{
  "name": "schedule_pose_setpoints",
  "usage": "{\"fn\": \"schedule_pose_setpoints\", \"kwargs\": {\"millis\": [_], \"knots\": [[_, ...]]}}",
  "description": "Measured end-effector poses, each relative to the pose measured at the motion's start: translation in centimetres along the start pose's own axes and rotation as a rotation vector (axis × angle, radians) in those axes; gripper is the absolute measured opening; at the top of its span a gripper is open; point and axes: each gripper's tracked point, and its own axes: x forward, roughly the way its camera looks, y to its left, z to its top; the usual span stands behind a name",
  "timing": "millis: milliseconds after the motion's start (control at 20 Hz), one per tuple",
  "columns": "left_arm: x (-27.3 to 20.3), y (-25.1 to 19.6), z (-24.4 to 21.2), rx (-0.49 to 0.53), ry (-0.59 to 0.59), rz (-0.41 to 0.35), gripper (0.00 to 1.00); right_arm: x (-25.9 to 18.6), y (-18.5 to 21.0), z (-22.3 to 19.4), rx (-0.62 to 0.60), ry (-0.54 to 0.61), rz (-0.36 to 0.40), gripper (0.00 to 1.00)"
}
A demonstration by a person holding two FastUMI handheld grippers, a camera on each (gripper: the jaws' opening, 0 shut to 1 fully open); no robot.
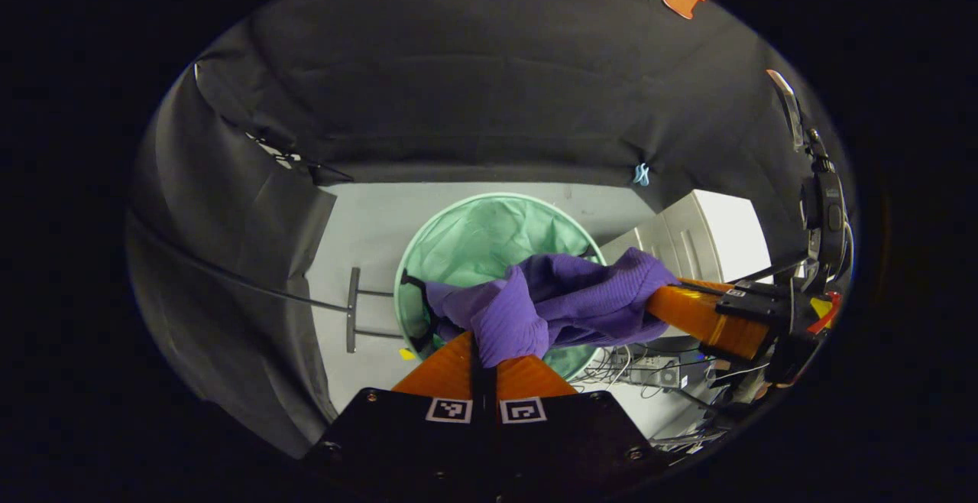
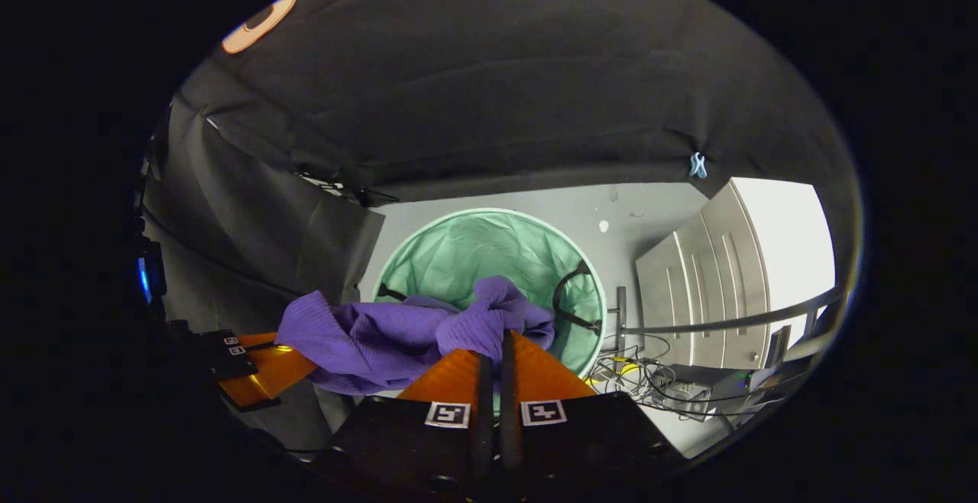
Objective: Grasp the clothes on the hanger with both hands and then place them into the laundry hamper below.
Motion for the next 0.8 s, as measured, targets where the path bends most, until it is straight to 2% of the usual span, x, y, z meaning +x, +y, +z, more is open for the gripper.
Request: {"fn": "schedule_pose_setpoints", "kwargs": {"millis": [100, 150, 200, 250, 350, 400, 500, 550, 600, 650, 700, 750, 800], "knots": [[0.1, 0.2, -0.5, -0.019, 0.012, 0.0, 0.01, -0.2, 0.1, -0.4, 0.012, 0.011, 0.012, 0.12], [-0.1, 0.2, -0.7, -0.025, 0.017, 0.001, 0.02, -0.5, 0.3, 0.0, 0.014, 0.003, 0.022, 0.18], [-0.1, 0.5, -0.8, -0.027, 0.023, 0.009, 0.03, -0.6, 0.2, 0.3, 0.008, -0.008, 0.022, 0.36], [-0.1, 0.6, -1.1, -0.027, 0.026, 0.014, 0.06, -1.0, 0.1, 0.9, 0.001, -0.023, 0.021, 0.25], [-0.7, 0.3, -0.5, -0.033, 0.004, 0.017, 0.1, -1.6, 0.1, 1.6, 0.002, -0.048, 0.027, 0.25], [-0.9, 0.4, 0.1, -0.032, -0.016, 0.02, 0.12, -2.0, 0.3, 1.6, 0.004, -0.055, 0.032, 0.41], [-1.8, -0.1, 0.8, -0.026, -0.045, 0.024, 0.44, -2.6, -0.4, 1.6, 0.001, -0.065, 0.033, 0.56], [-2.0, -0.2, 0.8, -0.024, -0.055, 0.026, 0.6, -2.9, -0.4, 1.6, 0.001, -0.073, 0.033, 0.42], [-2.7, -0.1, 1.1, -0.023, -0.066, 0.029, 0.67, -3.2, -0.4, 1.3, 0.0, -0.082, 0.027, 0.52], [-2.9, -0.3, 1.1, -0.02, -0.075, 0.033, 0.7, -3.6, -0.8, 1.4, 0.002, -0.096, 0.018, 0.58], [-3.3, -0.3, 1.1, -0.016, -0.084, 0.043, 0.72, -3.9, -1.3, 1.3, 0.005, -0.111, 0.012, 0.78], [-3.4, -0.4, 0.9, -0.011, -0.097, 0.049, 0.84, -4.4, -1.7, 1.2, 0.01, -0.123, 0.007, 0.82], [-3.8, -0.4, 0.9, -0.006, -0.105, 0.058, 0.82, -4.7, -2.0, 1.1, 0.017, -0.132, -0.004, 0.97]]}}
